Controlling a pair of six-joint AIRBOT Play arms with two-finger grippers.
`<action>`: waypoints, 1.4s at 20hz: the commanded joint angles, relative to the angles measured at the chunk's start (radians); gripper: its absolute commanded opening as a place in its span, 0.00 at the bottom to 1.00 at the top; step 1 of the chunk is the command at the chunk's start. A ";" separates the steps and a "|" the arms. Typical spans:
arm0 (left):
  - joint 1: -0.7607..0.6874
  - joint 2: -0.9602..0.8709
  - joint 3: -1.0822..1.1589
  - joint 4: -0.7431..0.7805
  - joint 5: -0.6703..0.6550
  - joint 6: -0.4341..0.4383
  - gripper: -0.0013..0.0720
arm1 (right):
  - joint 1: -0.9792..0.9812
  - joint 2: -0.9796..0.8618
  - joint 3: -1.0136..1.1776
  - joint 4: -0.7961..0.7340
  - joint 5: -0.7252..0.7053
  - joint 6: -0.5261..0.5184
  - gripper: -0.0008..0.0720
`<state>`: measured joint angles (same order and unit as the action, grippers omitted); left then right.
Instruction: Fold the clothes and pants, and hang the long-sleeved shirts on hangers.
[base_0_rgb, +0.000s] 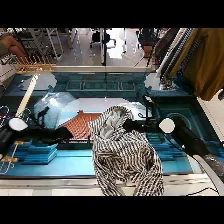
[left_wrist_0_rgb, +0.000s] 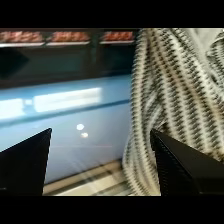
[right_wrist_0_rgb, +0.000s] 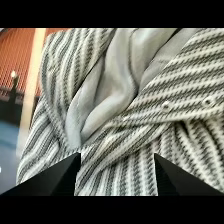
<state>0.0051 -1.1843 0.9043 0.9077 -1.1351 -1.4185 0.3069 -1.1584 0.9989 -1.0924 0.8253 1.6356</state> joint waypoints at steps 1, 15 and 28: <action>-0.108 -0.135 0.005 -0.132 0.176 0.002 0.97 | -0.074 -0.051 0.032 -0.041 0.003 0.058 0.73; -0.211 -0.712 0.533 -0.335 0.148 -0.048 0.45 | -0.120 -0.564 0.323 0.093 0.149 -0.210 0.54; -0.064 -0.319 0.829 -0.364 0.100 -0.019 0.04 | -0.099 -0.254 0.951 -0.402 0.681 -0.083 0.08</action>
<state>-0.1028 -1.6142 1.5795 0.5488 -1.0393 -1.4372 0.2070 -1.4940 1.7180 -1.4036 1.4124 1.5303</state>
